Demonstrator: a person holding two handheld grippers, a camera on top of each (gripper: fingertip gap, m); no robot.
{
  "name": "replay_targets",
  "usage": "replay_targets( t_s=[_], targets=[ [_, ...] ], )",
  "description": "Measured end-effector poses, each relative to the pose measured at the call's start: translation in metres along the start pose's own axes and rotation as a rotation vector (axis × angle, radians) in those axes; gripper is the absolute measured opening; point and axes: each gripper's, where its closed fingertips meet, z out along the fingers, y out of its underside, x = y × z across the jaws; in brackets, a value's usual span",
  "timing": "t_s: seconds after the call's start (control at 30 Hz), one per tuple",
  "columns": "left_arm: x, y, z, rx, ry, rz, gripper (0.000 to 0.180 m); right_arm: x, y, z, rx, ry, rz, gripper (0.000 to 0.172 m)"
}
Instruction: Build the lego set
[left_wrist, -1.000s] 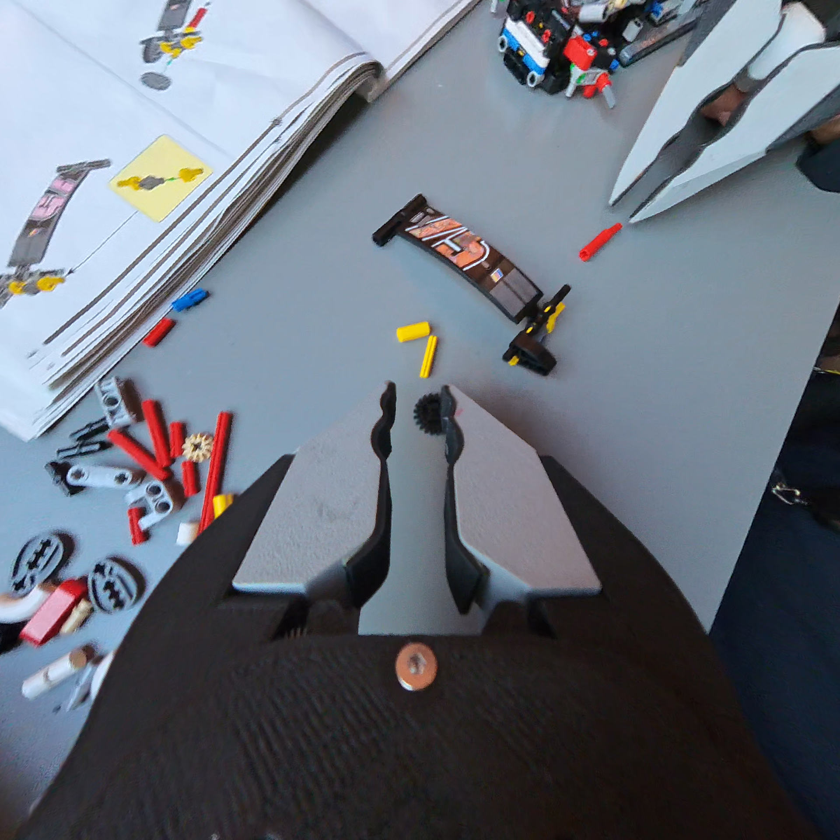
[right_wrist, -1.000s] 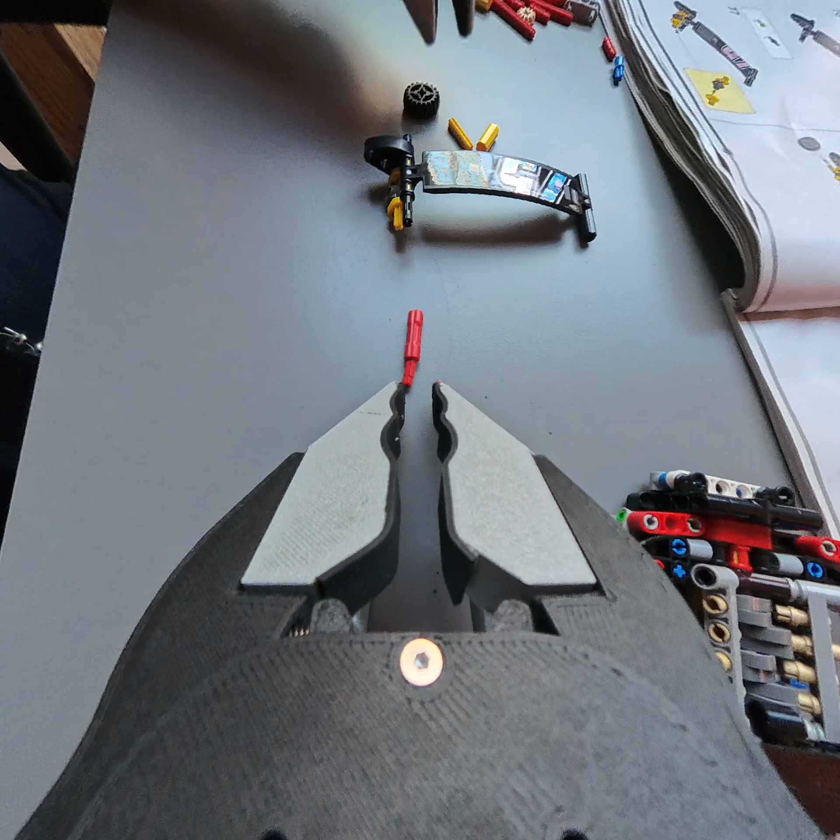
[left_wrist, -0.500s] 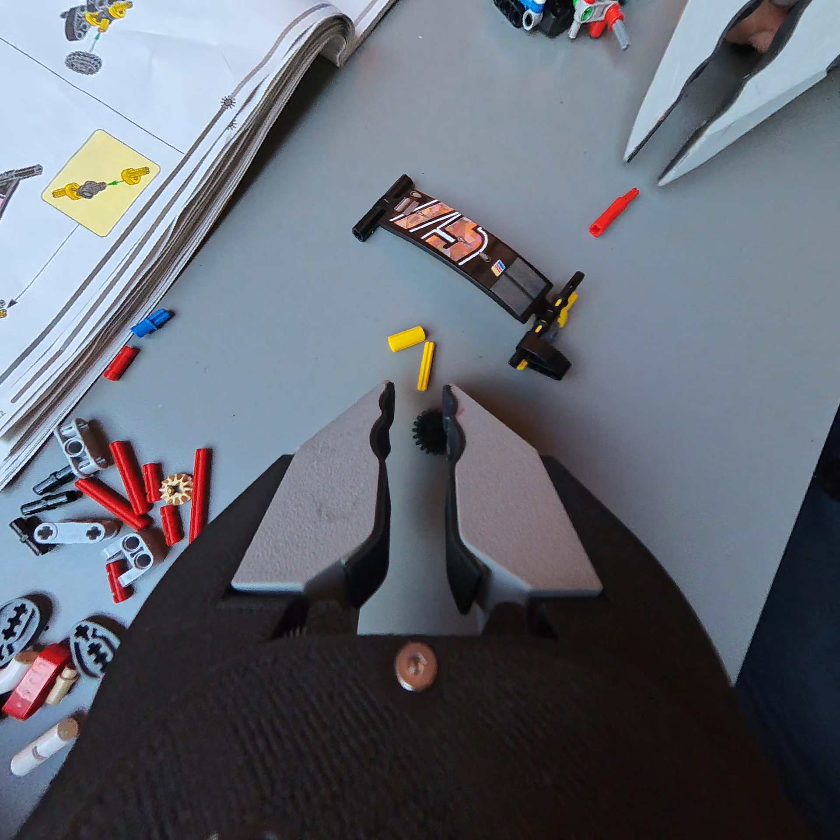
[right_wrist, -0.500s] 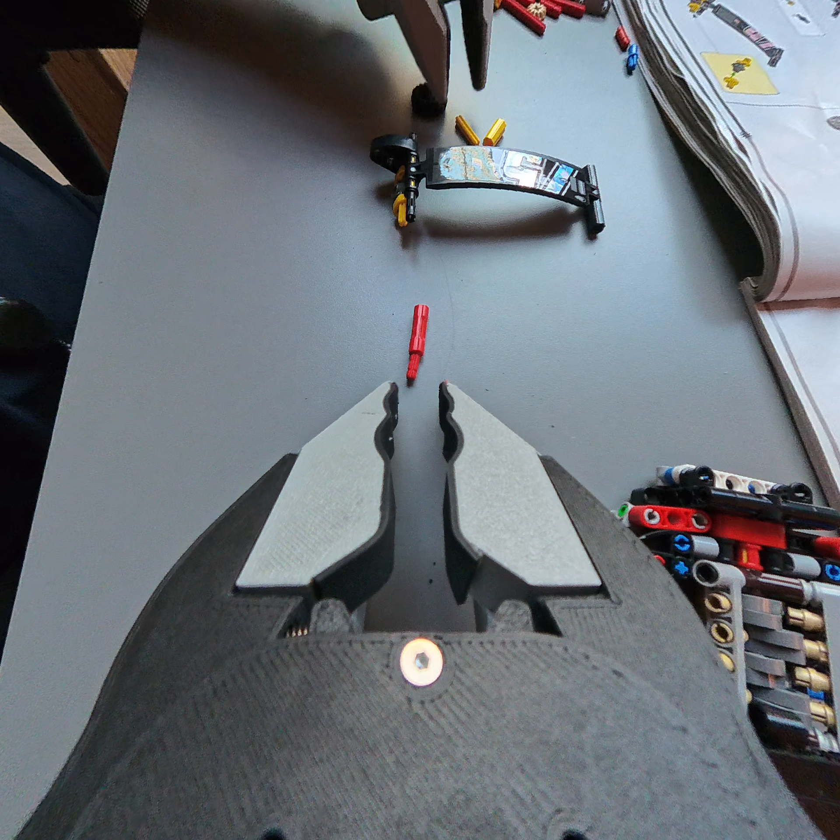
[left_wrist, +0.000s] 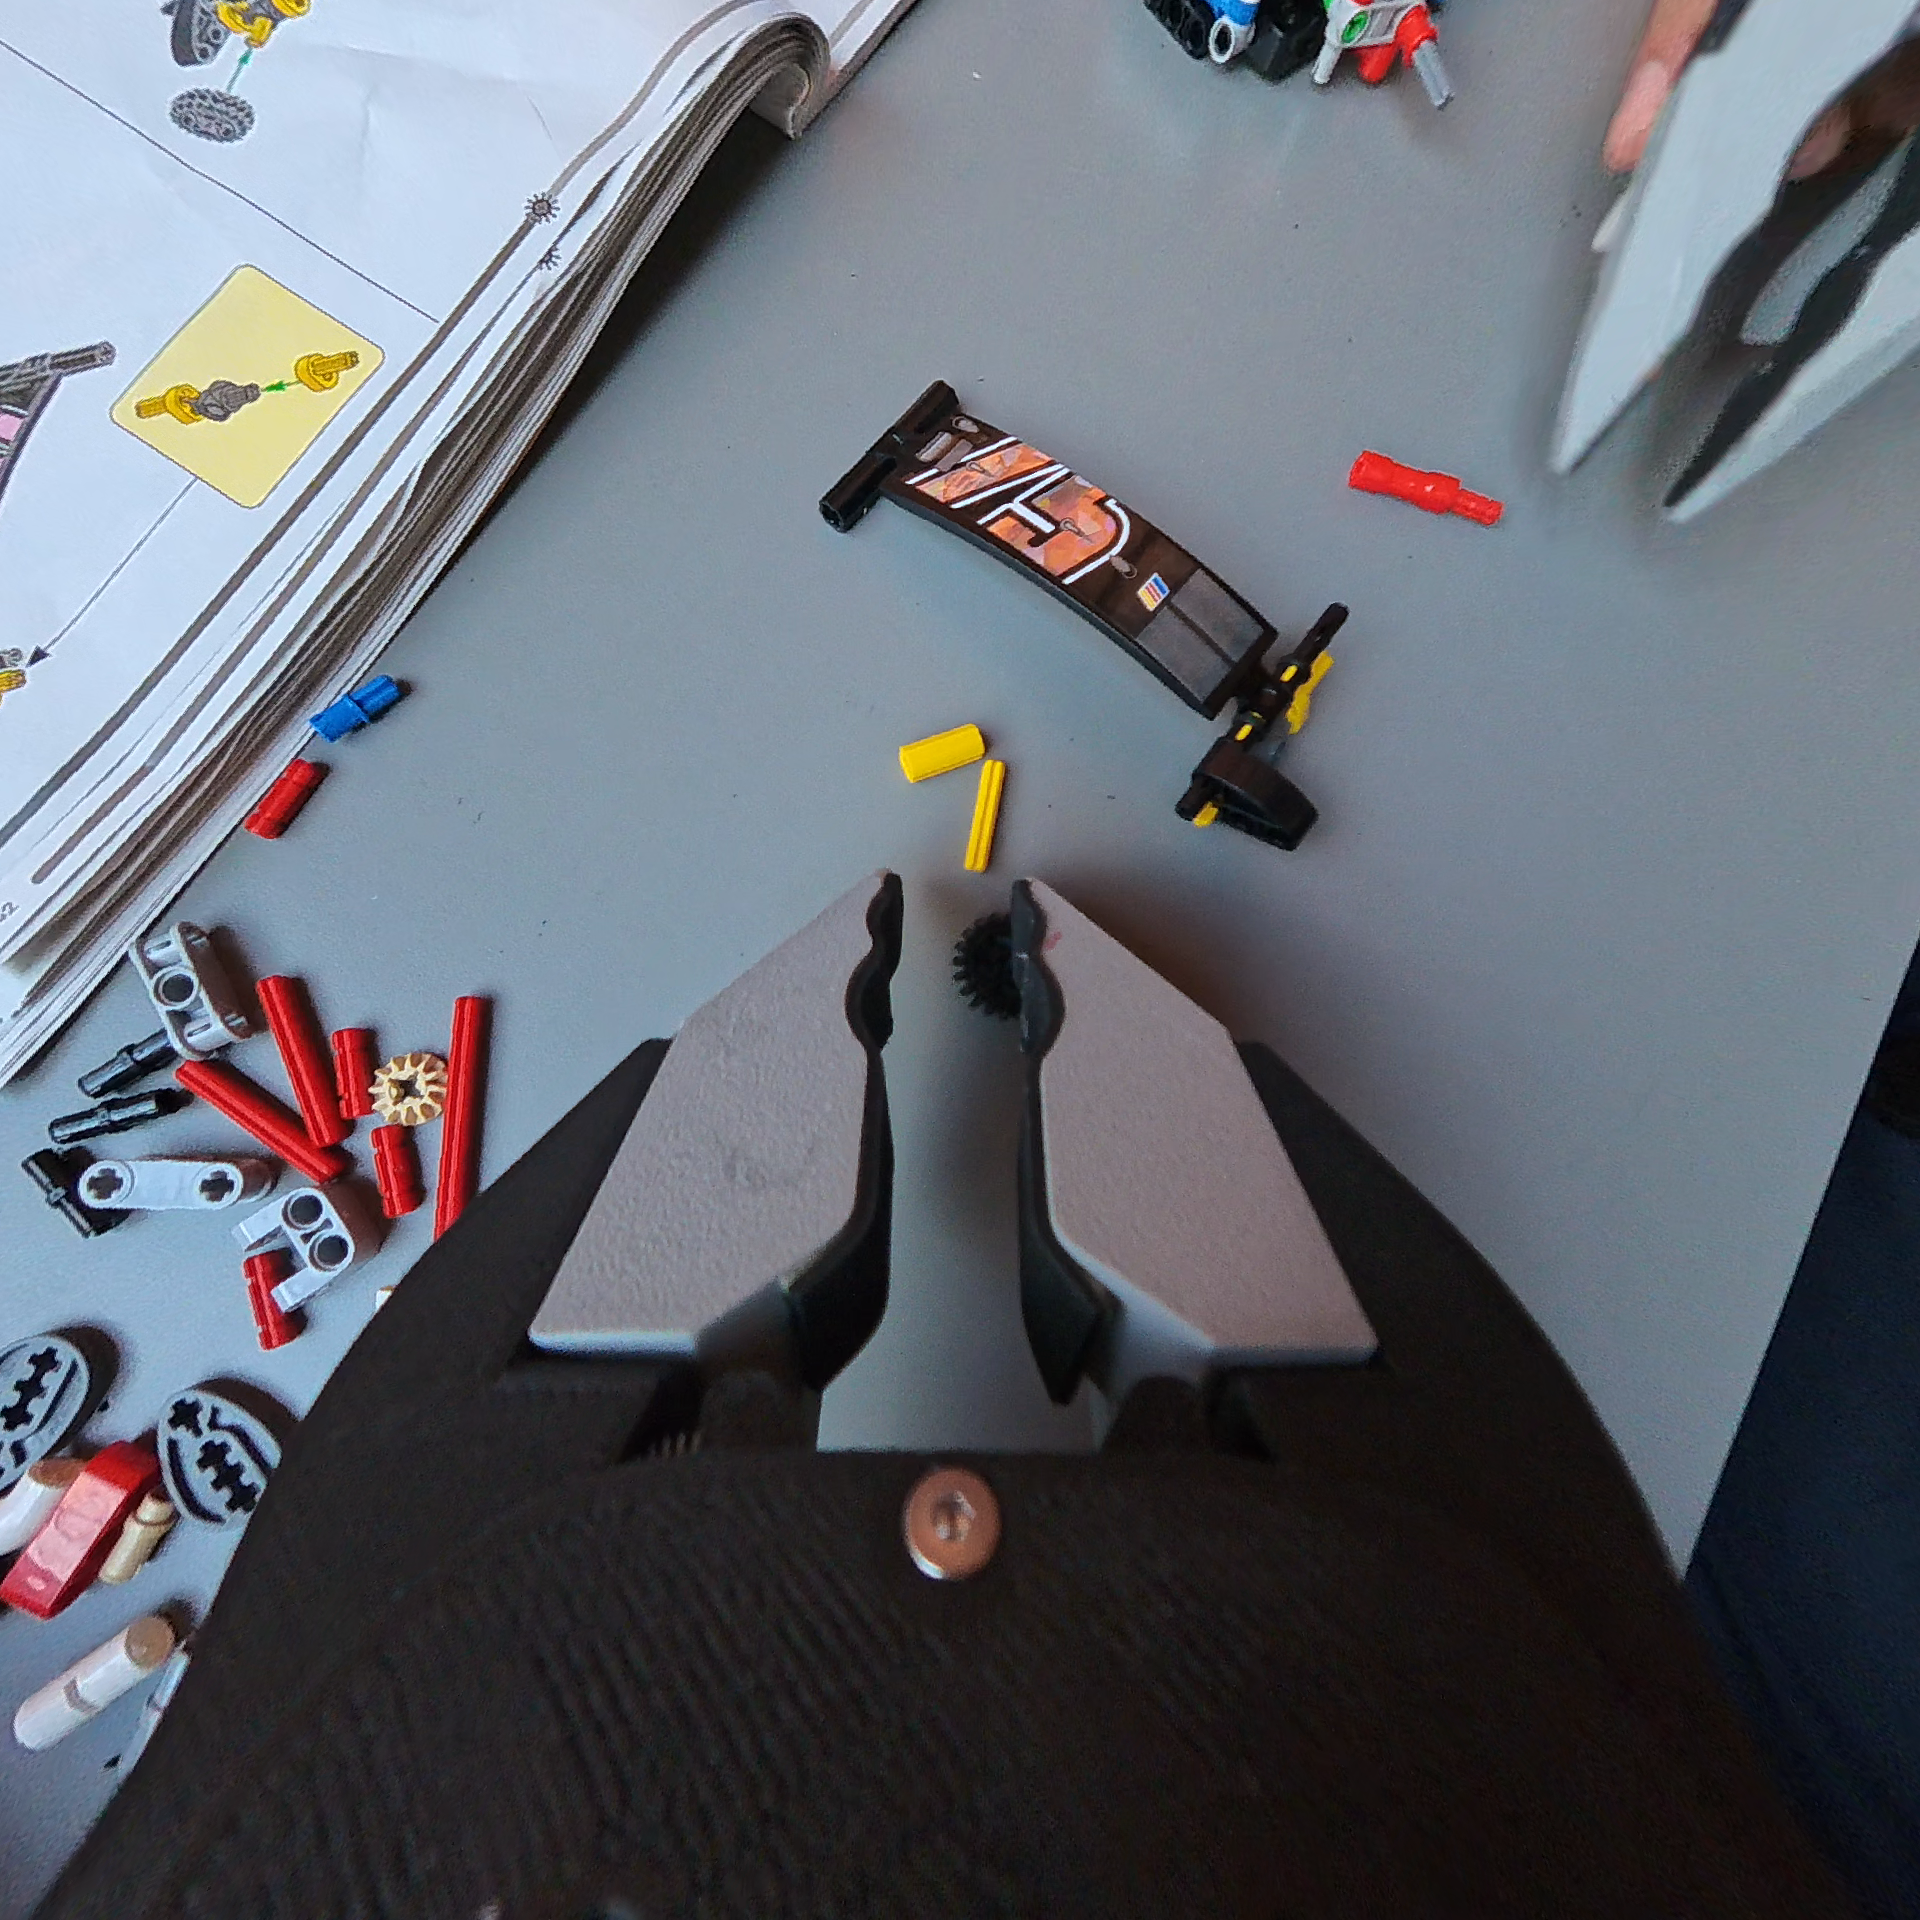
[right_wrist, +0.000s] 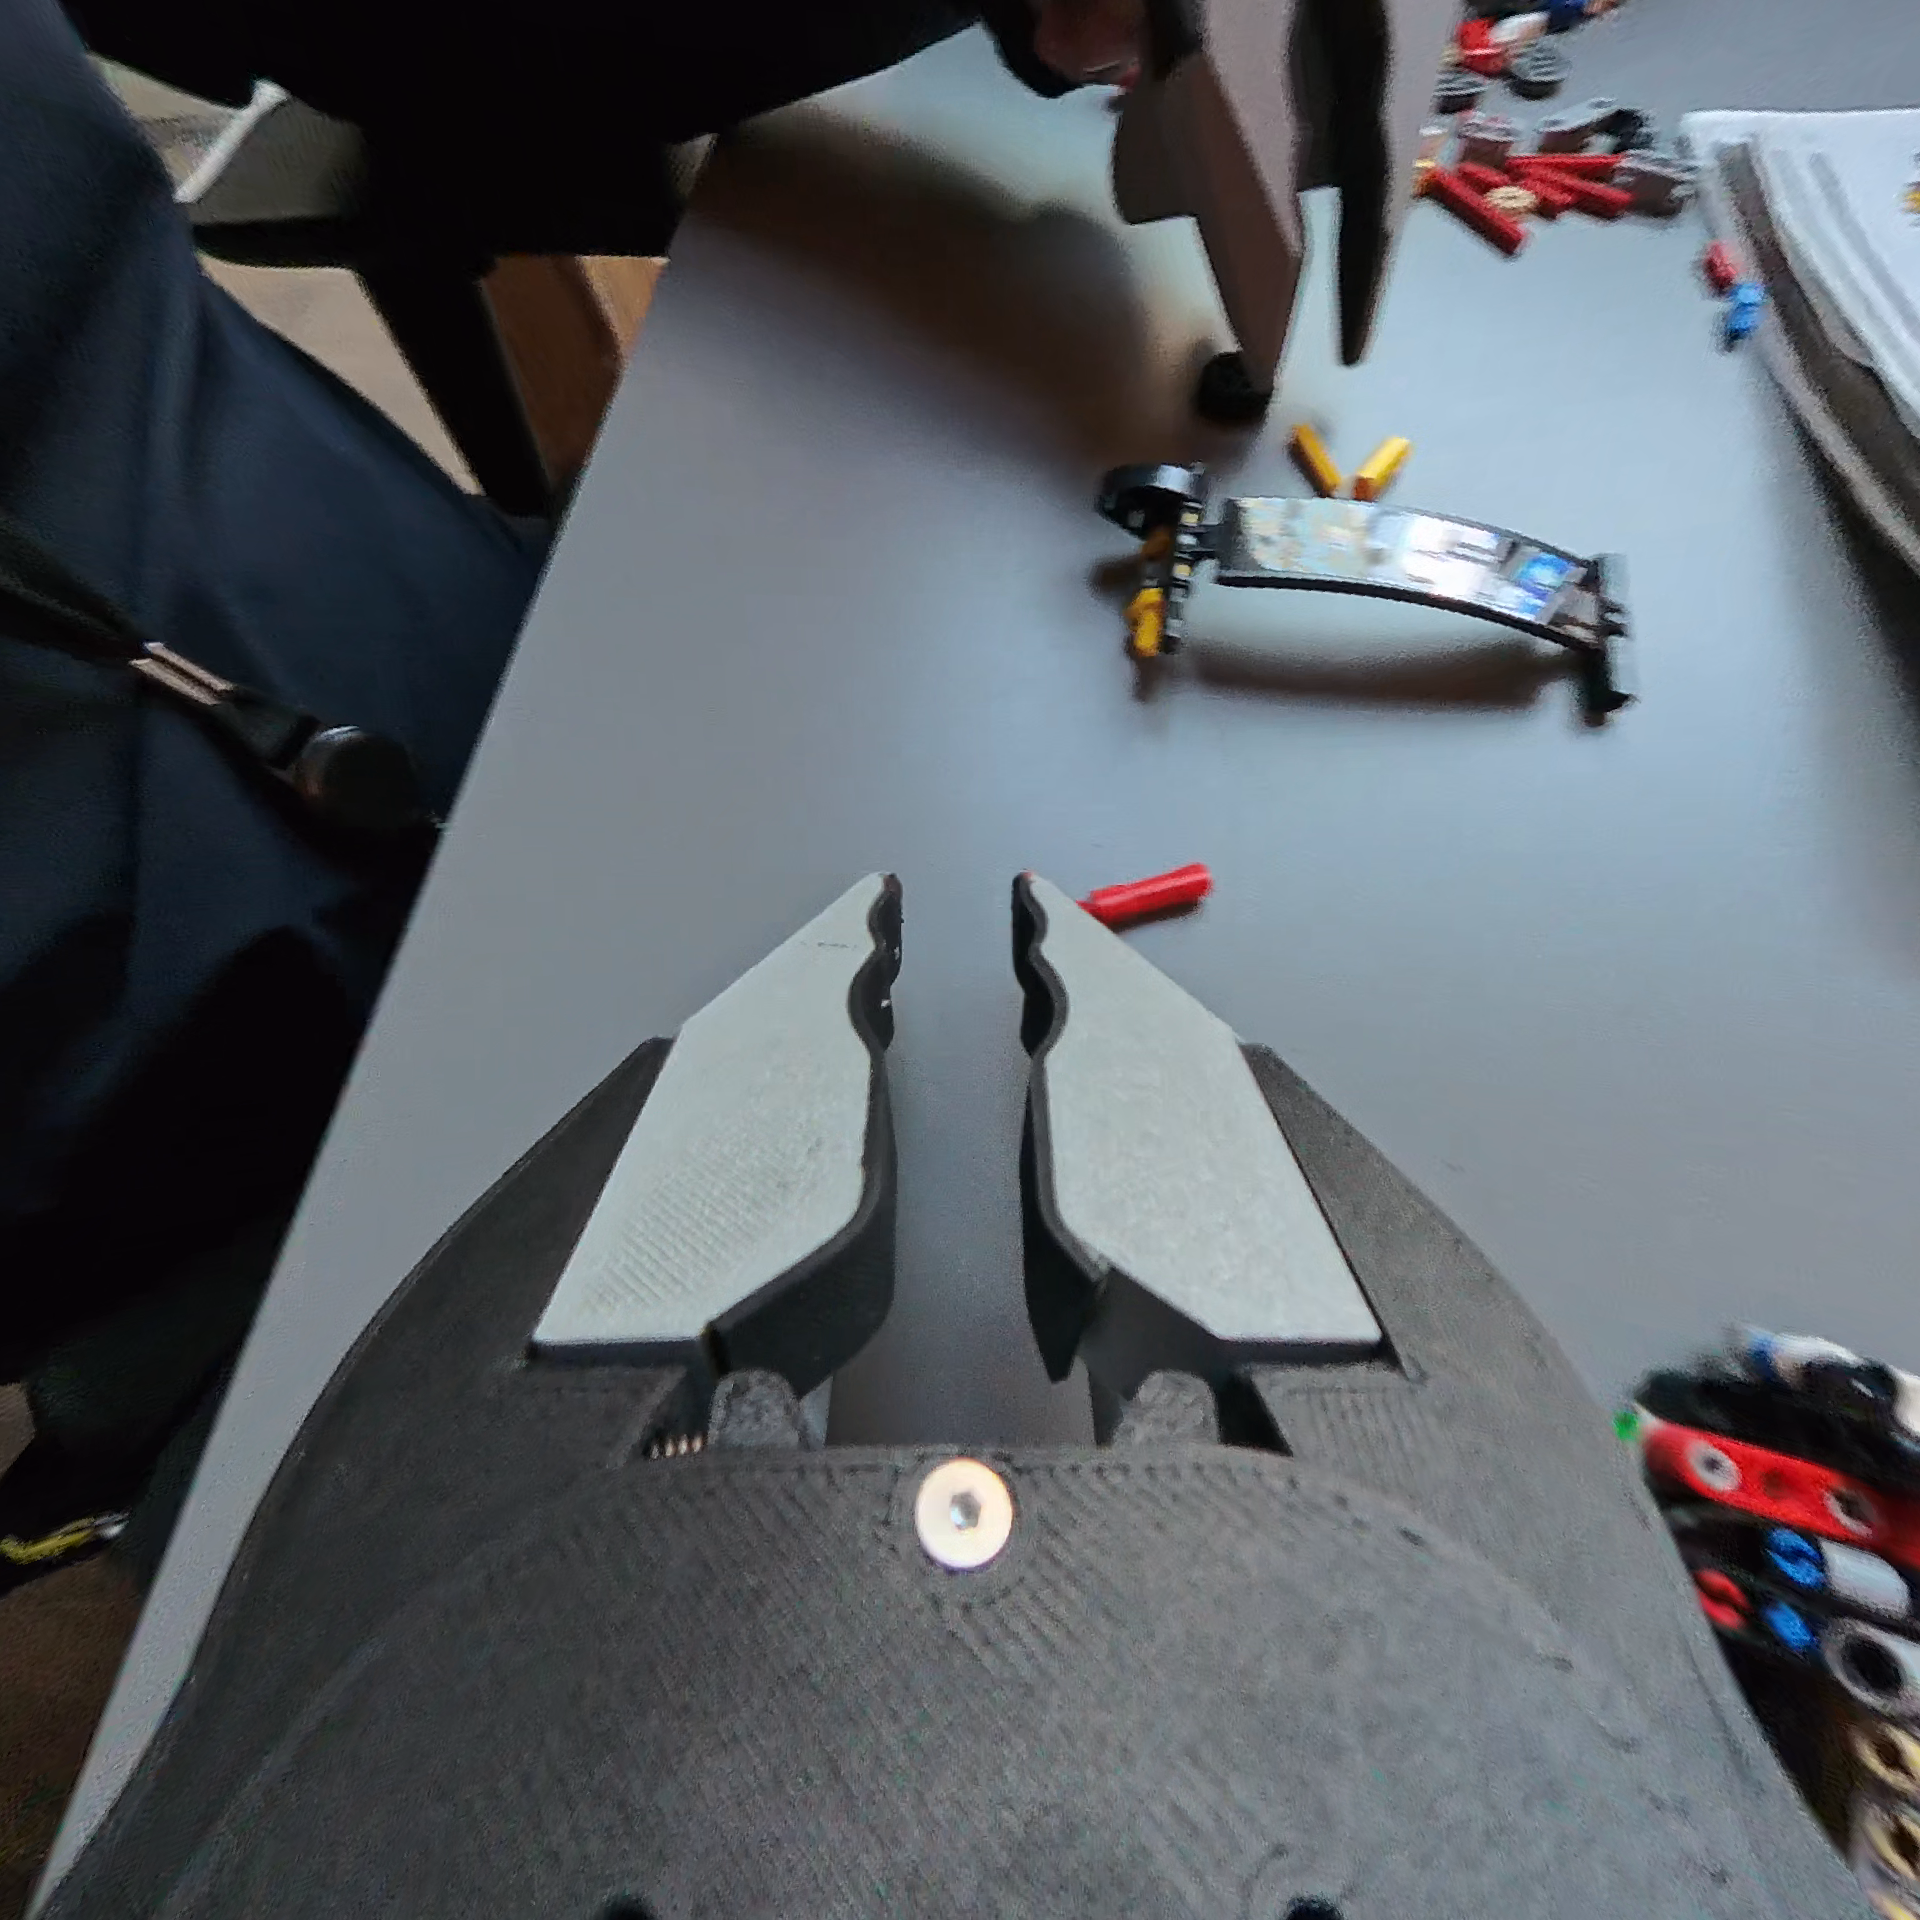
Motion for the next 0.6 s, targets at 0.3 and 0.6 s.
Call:
replay_targets(
  t_s=[0.3, 0.6],
  targets=[
    [-0.002, -0.002, -0.006, 0.021, -0.007, -0.001, 0.017, 0.004, 0.013, 0.010, -0.107, 0.006, -0.021, 0.018],
    [0.000, -0.002, -0.006, 0.022, -0.007, -0.001, 0.017, 0.017, -0.001, 0.011, -0.057, 0.085, -0.053, 0.024]
  ],
)
